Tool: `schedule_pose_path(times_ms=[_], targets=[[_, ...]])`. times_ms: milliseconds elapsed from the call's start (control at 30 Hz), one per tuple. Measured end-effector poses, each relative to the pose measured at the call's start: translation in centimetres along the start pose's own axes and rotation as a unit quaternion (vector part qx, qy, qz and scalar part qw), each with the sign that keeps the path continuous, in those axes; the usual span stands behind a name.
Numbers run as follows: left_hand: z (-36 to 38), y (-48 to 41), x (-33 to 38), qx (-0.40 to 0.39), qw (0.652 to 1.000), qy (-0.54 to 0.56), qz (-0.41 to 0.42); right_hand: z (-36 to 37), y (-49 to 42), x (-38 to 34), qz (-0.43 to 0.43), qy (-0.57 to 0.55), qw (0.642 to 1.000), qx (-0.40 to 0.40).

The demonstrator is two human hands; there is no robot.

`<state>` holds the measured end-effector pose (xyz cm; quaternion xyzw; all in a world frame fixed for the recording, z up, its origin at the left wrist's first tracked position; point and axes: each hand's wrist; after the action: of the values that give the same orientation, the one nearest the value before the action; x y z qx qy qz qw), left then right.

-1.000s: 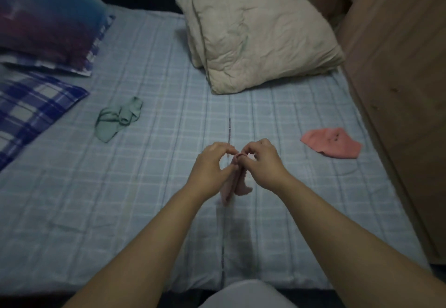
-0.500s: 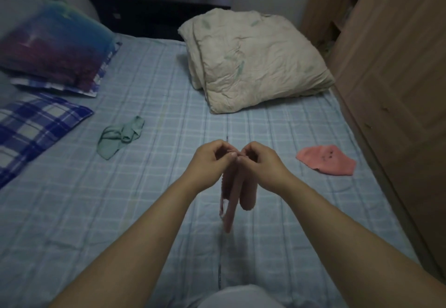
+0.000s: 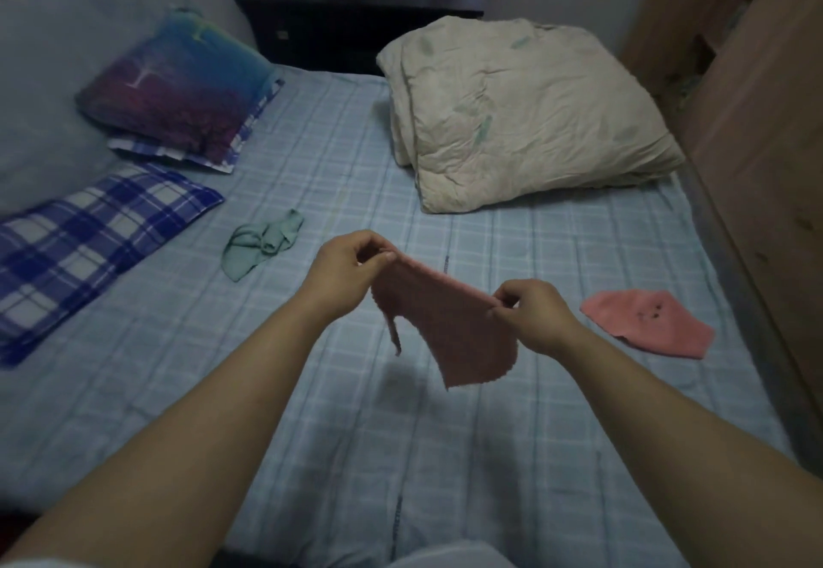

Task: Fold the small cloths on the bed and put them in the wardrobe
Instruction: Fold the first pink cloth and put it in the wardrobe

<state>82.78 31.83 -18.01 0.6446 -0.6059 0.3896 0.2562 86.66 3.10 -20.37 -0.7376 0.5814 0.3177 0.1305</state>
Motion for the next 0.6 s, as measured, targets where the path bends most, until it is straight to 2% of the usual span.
schedule_pose_path(times_ms=[133,333,600], targets=[[-0.2,0.3,-2.0,0.035,0.997,-0.006,-0.065,-0.9,-1.2,0.6,-0.004,0.016,1.0,0.014],[0.3,0.8,-4.5,0.042,0.968,0.169,-0.18,-0.1,-2.6,-0.4,-0.007,-0.002,0.998,0.055],[1.2,-2.5,-8.9,0.039,0.965,0.159,-0.206,2.5,-5.9,-0.4,0.03,0.025,0.997,0.066]])
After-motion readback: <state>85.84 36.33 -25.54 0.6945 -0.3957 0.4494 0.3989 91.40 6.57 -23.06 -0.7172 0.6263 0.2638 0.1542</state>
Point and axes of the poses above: each hand's wrist, its own y-axis away from the middle knuckle, its own z-axis out of the palm, x = y × z
